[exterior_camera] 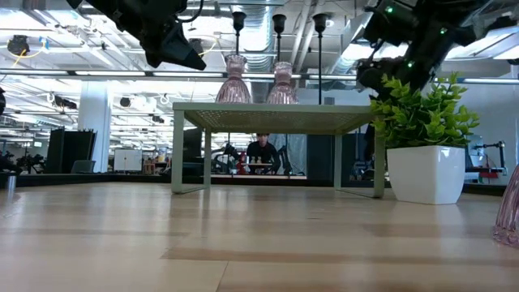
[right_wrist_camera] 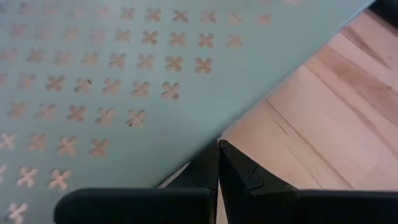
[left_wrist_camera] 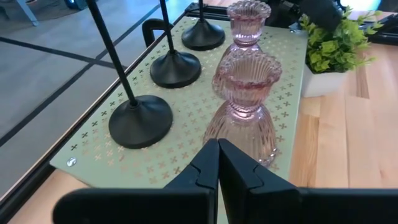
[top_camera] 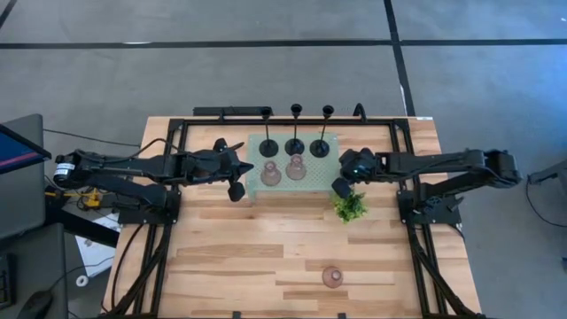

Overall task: Pick & Place candle stick holders
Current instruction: Adjust the shelf on the table, then adjust the left pink candle holder on the shelf

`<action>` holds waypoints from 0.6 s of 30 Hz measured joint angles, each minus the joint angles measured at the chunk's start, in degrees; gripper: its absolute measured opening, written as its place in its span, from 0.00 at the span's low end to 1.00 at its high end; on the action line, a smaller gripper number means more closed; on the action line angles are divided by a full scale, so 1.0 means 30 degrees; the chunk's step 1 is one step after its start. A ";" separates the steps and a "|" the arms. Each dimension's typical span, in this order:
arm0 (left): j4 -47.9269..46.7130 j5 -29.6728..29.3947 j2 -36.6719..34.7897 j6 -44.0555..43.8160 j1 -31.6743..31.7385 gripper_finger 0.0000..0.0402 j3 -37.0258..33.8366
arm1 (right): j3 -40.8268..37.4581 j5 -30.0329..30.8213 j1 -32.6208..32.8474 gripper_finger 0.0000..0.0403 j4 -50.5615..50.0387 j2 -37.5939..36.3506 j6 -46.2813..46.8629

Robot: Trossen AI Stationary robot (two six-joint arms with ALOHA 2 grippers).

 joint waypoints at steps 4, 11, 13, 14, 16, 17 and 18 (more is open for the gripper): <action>-0.0009 -0.0069 0.0000 -0.0015 -0.0002 0.01 0.0000 | 0.0551 0.0841 0.0005 0.00 -0.0924 -0.0606 -0.0164; -0.0021 -0.0090 0.0000 -0.0337 -0.0175 0.01 0.0000 | 0.2391 0.2350 0.0397 0.00 -0.3153 -0.1916 -0.0982; -0.0018 -0.0164 0.0000 -0.0386 -0.0767 0.01 0.0000 | 0.2744 0.2625 0.0868 0.00 -0.3344 -0.2393 -0.1311; -0.0015 -0.0149 0.0000 -0.0386 -0.1166 0.01 0.0000 | 0.2902 0.2697 0.1163 0.00 -0.3340 -0.2667 -0.1495; 0.0001 -0.0126 0.0000 -0.0386 -0.2141 0.01 0.0000 | 0.3116 0.2966 0.1863 0.00 -0.3321 -0.3207 -0.1791; 0.0015 -0.0230 0.0000 -0.0386 -0.2705 0.01 0.0000 | 0.3163 0.3116 0.2258 0.00 -0.3324 -0.3497 -0.1868; 0.0028 -0.0470 0.0000 -0.0380 -0.3271 0.01 0.0000 | 0.3169 0.3246 0.2641 0.00 -0.3324 -0.3779 -0.1946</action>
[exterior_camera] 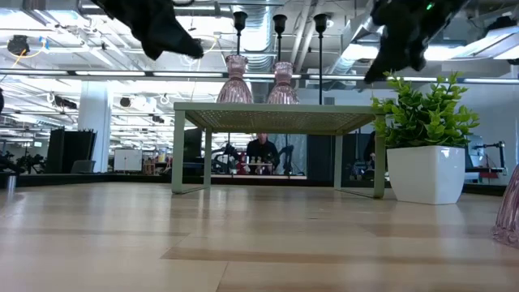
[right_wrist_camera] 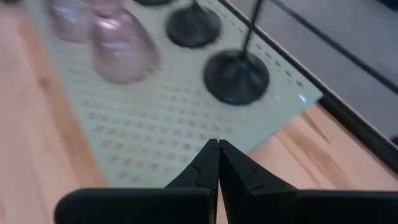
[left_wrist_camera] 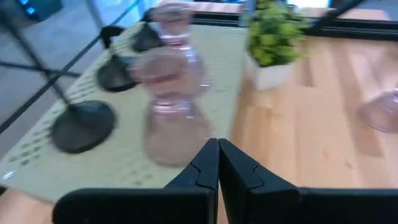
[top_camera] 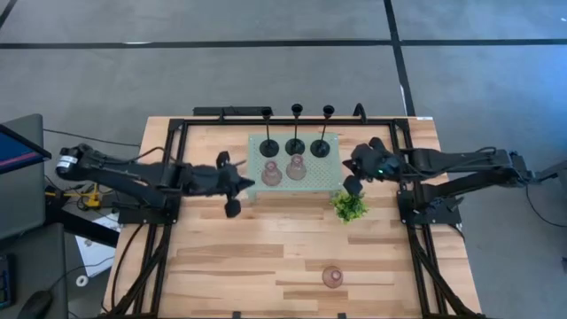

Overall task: Pick & Place candle stick holders
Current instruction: Adjust the left pink candle holder on the shelf

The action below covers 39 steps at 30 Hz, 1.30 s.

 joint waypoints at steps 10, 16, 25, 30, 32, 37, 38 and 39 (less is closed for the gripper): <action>0.3689 -0.3970 0.1495 0.0486 -0.4535 0.01 -0.0015 | 0.0015 0.1381 0.4021 0.00 0.3672 -0.0028 -0.0519; 0.7985 -0.6374 0.5741 0.1130 -0.4660 0.01 -0.0022 | 0.0015 0.4548 0.5605 0.00 0.5048 0.1547 -0.1546; 1.5278 -1.0448 0.9339 0.4496 -0.4250 0.01 0.0000 | 0.0015 0.7042 0.6281 0.00 0.5413 0.1852 -0.1551; 1.6415 -1.0479 0.9998 0.5050 -0.3264 0.01 0.0007 | 0.0015 0.7649 0.6480 0.00 0.5399 0.1852 -0.1543; 1.6434 -1.0473 1.0149 0.5032 -0.2897 0.01 0.0007 | 0.0015 0.7739 0.6572 0.00 0.5375 0.1852 -0.1543; 1.6474 -1.0464 1.0149 0.5019 -0.2335 0.01 0.0007 | 0.0015 0.7739 0.6612 0.00 0.5355 0.1860 -0.1543; 1.6486 -1.0472 1.0149 0.5030 -0.2251 0.01 0.0007 | 0.0015 0.7739 0.6612 0.00 0.5350 0.1860 -0.1543; 1.6492 -1.0470 1.0149 0.5072 -0.2160 0.01 0.0007 | 0.0015 0.7739 0.6612 0.00 0.5348 0.1860 -0.1543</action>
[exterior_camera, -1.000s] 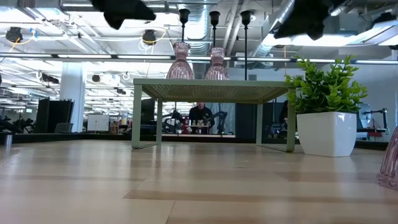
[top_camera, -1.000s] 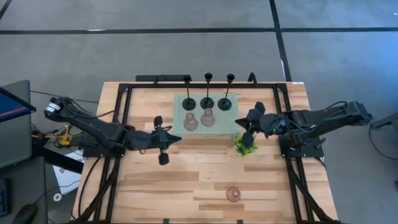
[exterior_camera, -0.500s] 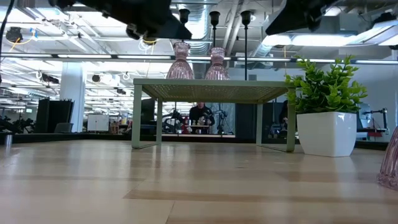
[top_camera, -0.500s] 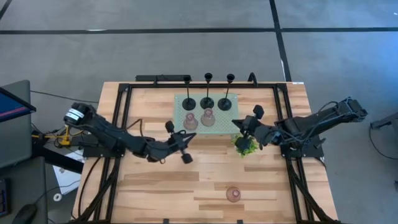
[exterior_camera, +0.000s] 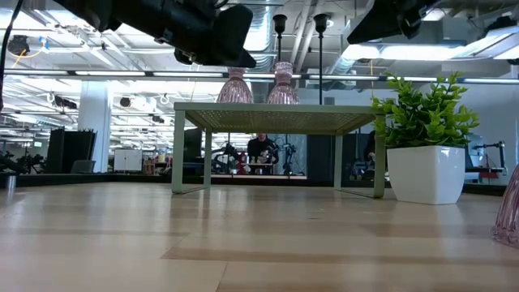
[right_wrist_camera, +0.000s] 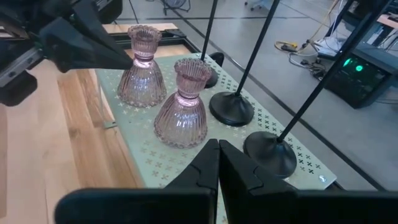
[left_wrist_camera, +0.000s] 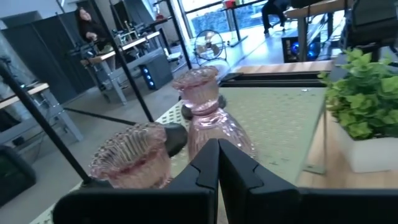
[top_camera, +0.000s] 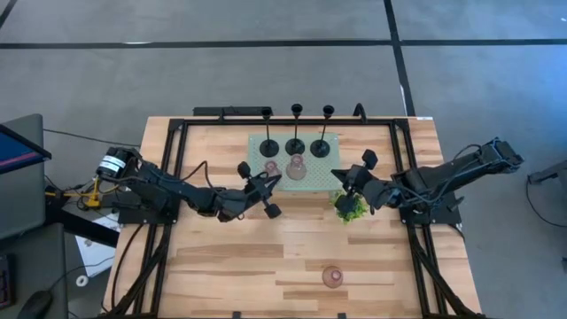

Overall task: Pick & Place candle stick holders
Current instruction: Adjust the left pink candle holder on the shelf

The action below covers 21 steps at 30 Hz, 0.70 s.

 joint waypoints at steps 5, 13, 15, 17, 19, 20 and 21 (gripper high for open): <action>-0.0012 0.0000 0.0000 0.0039 0.0414 0.01 0.0000 | -0.0007 0.0000 0.0000 0.00 0.0000 0.0000 0.0007; -0.0018 0.0000 0.0000 0.0073 0.0788 0.01 0.0000 | -0.0015 0.0002 0.0000 0.00 -0.0007 0.0000 0.0042; -0.0018 0.0007 0.0000 0.0191 0.0878 0.01 0.0000 | -0.0015 0.0000 0.0000 0.00 -0.0022 0.0000 0.0037; -0.0018 -0.0100 0.0000 0.0410 0.0896 0.01 0.0000 | -0.0015 0.0000 0.0000 0.00 -0.0074 0.0000 0.0044; -0.0022 -0.0466 0.0000 0.0437 0.0896 0.01 0.0000 | -0.0015 0.0000 0.0000 0.00 -0.0073 0.0000 0.0044; -0.0018 -0.0517 0.0000 0.0444 0.0896 0.01 0.0000 | -0.0015 0.0000 0.0000 0.00 -0.0073 0.0000 0.0044; -0.0025 -0.0517 0.0000 0.0491 0.0896 0.01 0.0000 | -0.0015 0.0000 0.0000 0.00 -0.0073 0.0000 0.0044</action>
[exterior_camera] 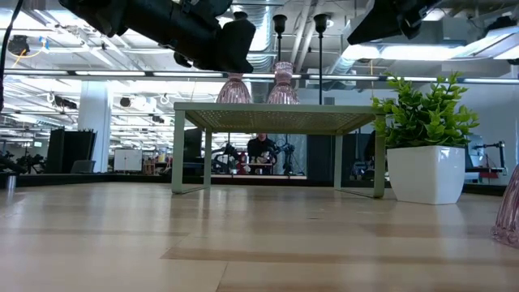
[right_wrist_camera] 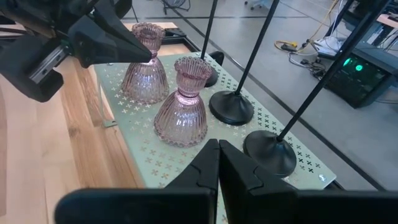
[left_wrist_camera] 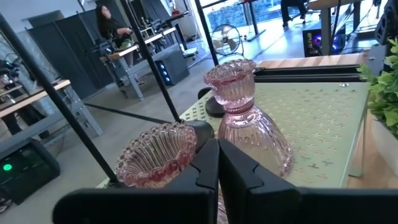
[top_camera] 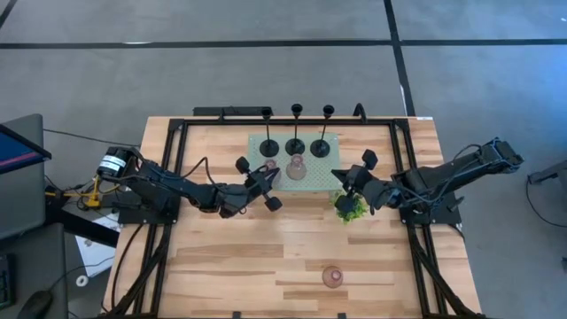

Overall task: Pick & Place candle stick holders
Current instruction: Adjust the left pink candle holder on the shelf

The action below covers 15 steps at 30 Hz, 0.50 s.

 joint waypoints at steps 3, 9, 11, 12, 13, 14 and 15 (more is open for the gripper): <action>0.0000 -0.0051 0.0000 0.0391 0.0000 0.01 0.0000 | 0.0000 0.0000 0.0000 0.00 0.0000 0.0000 0.0000; 0.0000 -0.0052 0.0000 0.0534 0.0348 0.01 0.0000 | 0.0000 0.0000 0.0000 0.00 0.0005 0.0000 0.0000; 0.0001 -0.0054 0.0000 0.0687 0.0504 0.01 0.0000 | 0.0000 0.0000 0.0000 0.00 0.0007 0.0000 0.0000; 0.0000 -0.0051 0.0000 0.0733 0.0554 0.01 0.0000 | 0.0000 0.0000 0.0000 0.00 0.0000 0.0000 0.0000; 0.0000 -0.0051 0.0000 0.0733 0.0589 0.01 0.0000 | 0.0000 -0.0006 0.0000 0.00 0.0007 0.0000 0.0000; 0.0002 -0.0040 0.0000 0.0733 0.0597 0.01 0.0000 | 0.0000 -0.0007 0.0000 0.00 0.0007 0.0000 0.0000; 0.0007 0.0094 -0.0005 0.0728 0.0593 0.01 0.0000 | 0.0000 -0.0007 0.0000 0.00 0.0005 0.0000 0.0000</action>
